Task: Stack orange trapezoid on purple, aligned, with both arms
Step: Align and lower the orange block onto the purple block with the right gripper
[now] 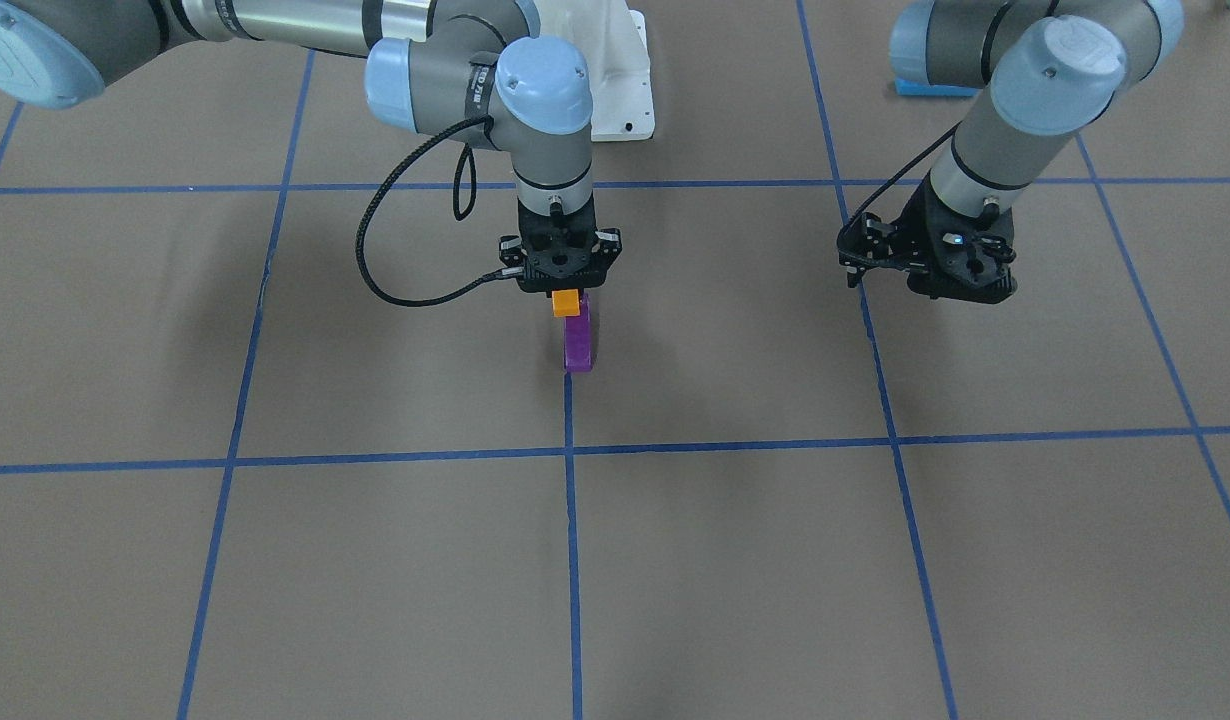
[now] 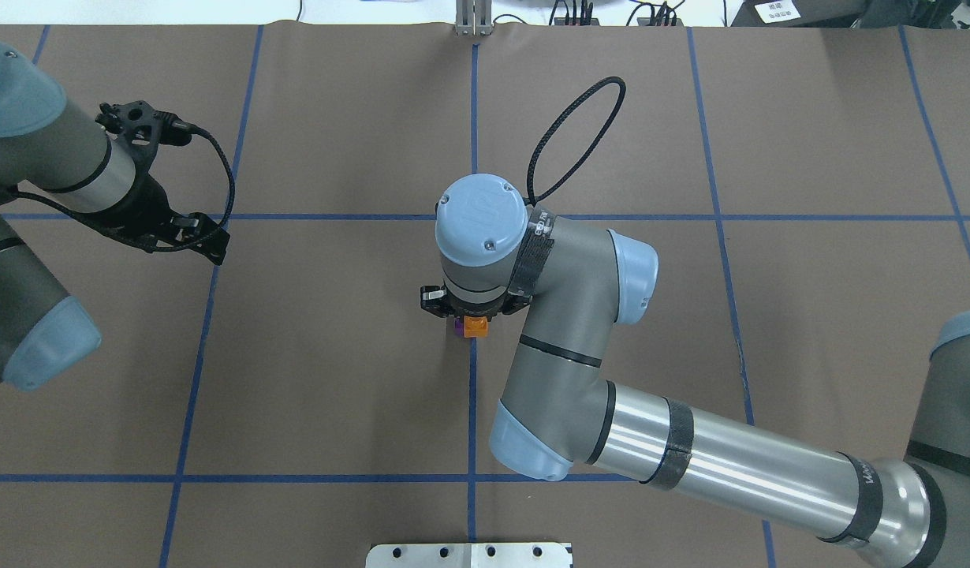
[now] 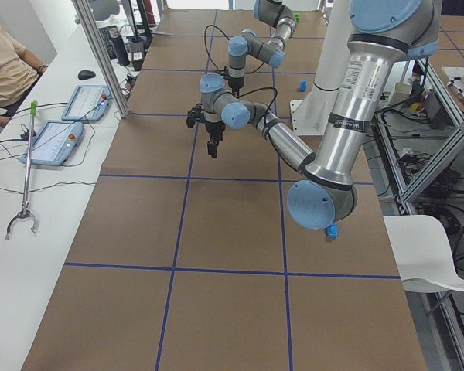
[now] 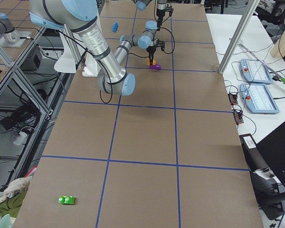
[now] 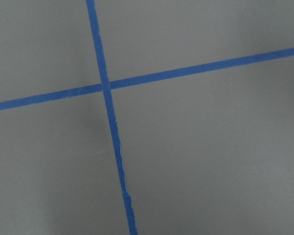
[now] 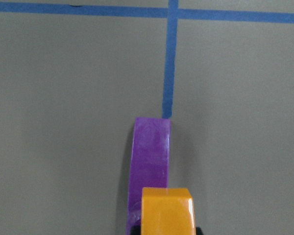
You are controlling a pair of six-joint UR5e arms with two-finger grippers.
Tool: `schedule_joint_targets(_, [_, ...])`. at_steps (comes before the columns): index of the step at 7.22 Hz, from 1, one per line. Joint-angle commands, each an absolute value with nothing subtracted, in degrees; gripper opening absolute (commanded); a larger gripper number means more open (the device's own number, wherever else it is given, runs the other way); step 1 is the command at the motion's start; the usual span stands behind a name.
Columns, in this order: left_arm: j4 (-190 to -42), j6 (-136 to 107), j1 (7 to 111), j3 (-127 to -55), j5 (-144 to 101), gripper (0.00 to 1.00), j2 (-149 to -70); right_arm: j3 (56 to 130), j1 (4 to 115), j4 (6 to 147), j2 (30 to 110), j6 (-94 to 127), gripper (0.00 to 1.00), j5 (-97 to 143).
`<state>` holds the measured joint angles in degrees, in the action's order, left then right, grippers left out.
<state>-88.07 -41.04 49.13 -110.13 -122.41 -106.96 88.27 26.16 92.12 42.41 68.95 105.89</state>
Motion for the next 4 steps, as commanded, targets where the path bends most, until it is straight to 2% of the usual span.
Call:
schedule_joint_targets(1, [-88.1, -41.0, 49.1, -110.1, -122.4, 1.0, -107.0, 88.8, 26.3, 92.0, 41.8, 69.0, 0.0, 105.8])
schedule_joint_targets(4, [-88.1, -41.9, 49.1, -110.2, -122.4, 1.0, -107.0, 88.3, 26.4, 92.1, 41.8, 69.1, 0.0, 105.8])
